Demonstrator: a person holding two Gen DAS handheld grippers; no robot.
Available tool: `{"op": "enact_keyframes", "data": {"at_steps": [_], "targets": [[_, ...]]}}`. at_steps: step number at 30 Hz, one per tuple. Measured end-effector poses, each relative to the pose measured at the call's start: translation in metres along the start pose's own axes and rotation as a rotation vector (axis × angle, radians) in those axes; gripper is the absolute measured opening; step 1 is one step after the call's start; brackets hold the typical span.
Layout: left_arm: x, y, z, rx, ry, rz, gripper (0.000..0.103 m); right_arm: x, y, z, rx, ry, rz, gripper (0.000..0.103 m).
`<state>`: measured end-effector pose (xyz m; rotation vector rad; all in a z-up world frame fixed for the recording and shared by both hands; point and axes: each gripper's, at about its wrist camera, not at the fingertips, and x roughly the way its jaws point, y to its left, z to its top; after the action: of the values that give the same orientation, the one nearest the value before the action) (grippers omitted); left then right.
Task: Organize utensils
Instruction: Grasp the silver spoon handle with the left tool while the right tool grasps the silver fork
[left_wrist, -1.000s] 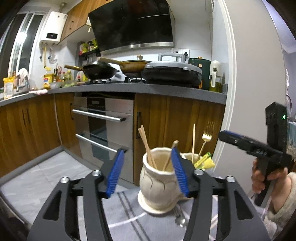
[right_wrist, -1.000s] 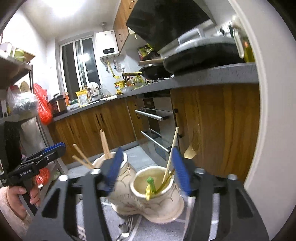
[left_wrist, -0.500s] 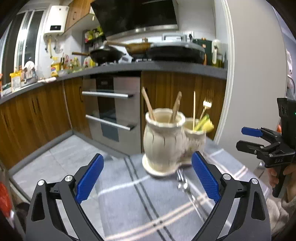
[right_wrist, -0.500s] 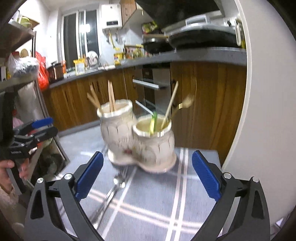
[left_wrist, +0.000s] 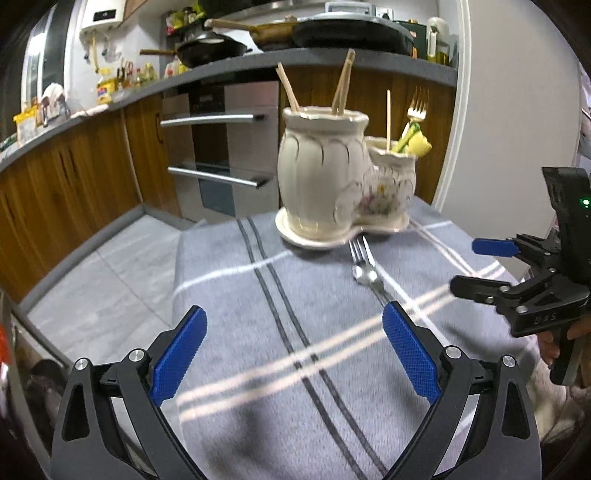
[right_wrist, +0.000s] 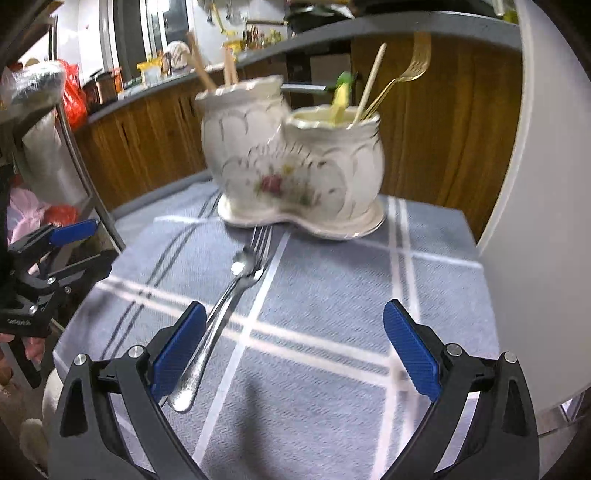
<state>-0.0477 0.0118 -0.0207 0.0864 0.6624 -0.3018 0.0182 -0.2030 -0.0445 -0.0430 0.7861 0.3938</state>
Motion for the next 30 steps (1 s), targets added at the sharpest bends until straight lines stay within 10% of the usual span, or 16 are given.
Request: {"op": "enact_keyframes", "data": {"at_steps": [4, 15, 30], "targets": [[0.003, -0.001, -0.007, 0.012, 0.018, 0.005, 0.095, 0.013, 0.01, 0.0, -0.009, 0.05, 0.0, 0.087], [0.006, -0.004, -0.009, 0.012, 0.031, -0.013, 0.095, 0.037, 0.034, 0.006, 0.013, 0.145, 0.057, 0.026], [0.008, -0.004, -0.009, 0.007, 0.034, -0.03, 0.095, 0.043, 0.038, 0.01, 0.082, 0.173, 0.058, 0.008]]}}
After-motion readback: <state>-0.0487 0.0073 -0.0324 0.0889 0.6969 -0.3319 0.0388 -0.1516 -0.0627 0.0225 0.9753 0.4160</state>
